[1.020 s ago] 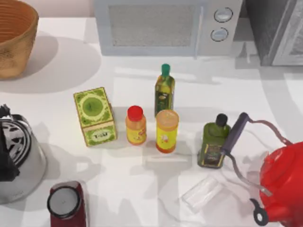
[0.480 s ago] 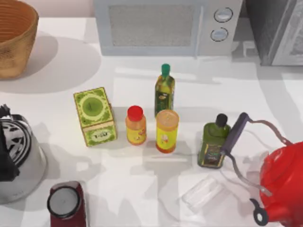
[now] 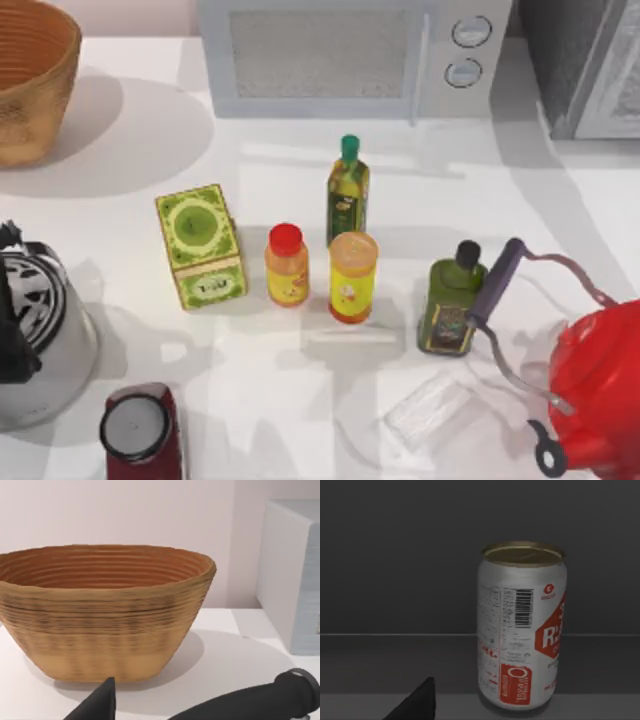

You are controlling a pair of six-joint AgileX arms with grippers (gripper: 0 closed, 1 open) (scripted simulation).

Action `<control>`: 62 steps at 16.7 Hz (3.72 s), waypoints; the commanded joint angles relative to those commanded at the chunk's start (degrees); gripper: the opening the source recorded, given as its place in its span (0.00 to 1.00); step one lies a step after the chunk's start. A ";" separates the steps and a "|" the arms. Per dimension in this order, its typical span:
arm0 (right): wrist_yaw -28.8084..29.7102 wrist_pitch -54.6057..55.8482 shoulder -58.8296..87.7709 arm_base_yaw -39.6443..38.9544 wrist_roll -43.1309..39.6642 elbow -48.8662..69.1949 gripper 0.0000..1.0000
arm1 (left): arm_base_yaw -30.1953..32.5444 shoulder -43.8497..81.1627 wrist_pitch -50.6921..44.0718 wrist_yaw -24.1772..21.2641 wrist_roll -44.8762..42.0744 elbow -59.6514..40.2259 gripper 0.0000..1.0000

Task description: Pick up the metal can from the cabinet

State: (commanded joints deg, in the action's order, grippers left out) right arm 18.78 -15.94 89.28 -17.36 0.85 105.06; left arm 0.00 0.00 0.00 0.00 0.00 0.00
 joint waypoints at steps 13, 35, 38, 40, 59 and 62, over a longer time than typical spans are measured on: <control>0.21 0.63 9.89 0.03 -0.03 9.72 1.00 | 0.00 0.00 0.00 0.00 0.00 0.00 1.00; -1.15 -0.59 16.40 1.49 -0.04 17.45 0.02 | 0.00 0.00 0.00 0.00 0.00 0.00 1.00; -1.15 -0.59 16.40 1.49 -0.04 17.45 0.00 | 0.00 0.00 0.00 0.00 0.00 0.00 1.00; -1.15 -0.59 16.40 1.49 -0.04 17.45 0.00 | 0.00 0.00 0.00 0.00 0.00 0.00 1.00; 12.41 -16.82 -10.09 -12.62 -0.01 7.04 0.00 | 0.00 0.00 0.00 0.00 0.00 0.00 1.00; 12.28 -16.69 -9.98 -12.35 0.07 7.25 0.00 | 0.00 0.00 0.00 0.00 0.00 0.00 1.00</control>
State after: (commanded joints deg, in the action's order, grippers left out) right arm 31.06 -32.64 79.30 -29.71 0.92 112.31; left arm 0.00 0.00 0.00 0.00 0.00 0.00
